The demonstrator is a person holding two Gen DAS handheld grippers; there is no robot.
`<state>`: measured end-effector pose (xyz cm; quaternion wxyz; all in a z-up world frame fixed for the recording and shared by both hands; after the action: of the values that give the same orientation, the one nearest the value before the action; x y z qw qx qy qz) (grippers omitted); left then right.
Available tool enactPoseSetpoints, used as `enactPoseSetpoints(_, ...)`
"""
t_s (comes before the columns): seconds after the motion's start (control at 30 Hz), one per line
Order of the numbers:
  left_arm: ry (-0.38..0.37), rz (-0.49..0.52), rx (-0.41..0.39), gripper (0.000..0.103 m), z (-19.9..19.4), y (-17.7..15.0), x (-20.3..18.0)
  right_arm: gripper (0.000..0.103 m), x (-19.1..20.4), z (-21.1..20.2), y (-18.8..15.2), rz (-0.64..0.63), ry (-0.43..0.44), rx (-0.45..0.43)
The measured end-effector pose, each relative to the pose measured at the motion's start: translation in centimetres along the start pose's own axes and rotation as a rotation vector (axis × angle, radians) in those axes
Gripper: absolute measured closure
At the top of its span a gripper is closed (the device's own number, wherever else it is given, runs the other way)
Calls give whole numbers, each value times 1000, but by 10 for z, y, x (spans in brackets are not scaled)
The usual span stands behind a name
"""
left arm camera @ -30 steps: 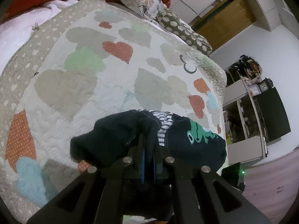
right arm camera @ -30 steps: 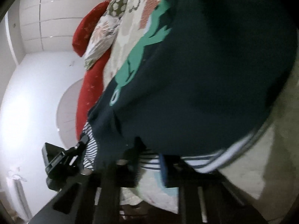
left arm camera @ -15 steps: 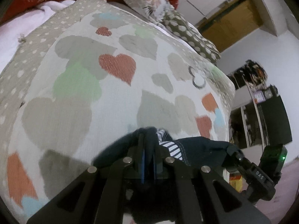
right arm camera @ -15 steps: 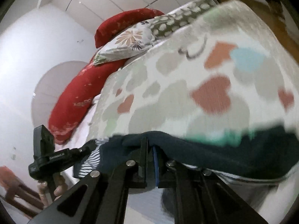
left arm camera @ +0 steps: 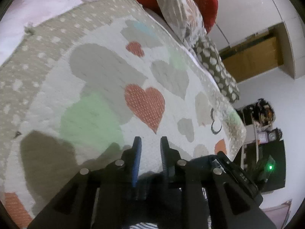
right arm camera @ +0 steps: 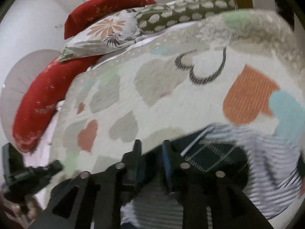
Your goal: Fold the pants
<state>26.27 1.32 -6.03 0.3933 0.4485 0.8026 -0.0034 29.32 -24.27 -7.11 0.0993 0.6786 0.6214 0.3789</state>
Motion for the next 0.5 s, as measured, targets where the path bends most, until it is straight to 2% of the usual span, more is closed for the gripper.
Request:
enactPoseSetpoints(0.1, -16, 25, -16, 73, -21, -5, 2, 60, 14, -21, 4, -3, 67, -23)
enactPoseSetpoints(0.13, -12, 49, -27, 67, -29, -8, 1, 54, 21, -30, 1, 1, 101, -19)
enactPoseSetpoints(0.2, -8, 117, -52, 57, -44, -20, -4, 54, 43, -51, -17, 0, 224, 24)
enactPoseSetpoints(0.4, 6, 233, -93, 56, -81, -60, 1, 54, 103, -77, -91, 19, 487, 224)
enactPoseSetpoints(0.5, 16, 242, -131, 56, -99, -72, 11, 54, 124, -67, -107, -10, 471, 258)
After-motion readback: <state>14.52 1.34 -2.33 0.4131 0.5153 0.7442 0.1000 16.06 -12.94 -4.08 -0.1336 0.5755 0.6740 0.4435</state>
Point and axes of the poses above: each gripper's, at about its wrist camera, not at the fingertips, and z roughly the way its jaws point, x to its left, y to its top, the point moved 9 cm from there along z, roughly the way its jaws point, and after that the axes turned 7 degrees about -x, right-handed, at the moved point
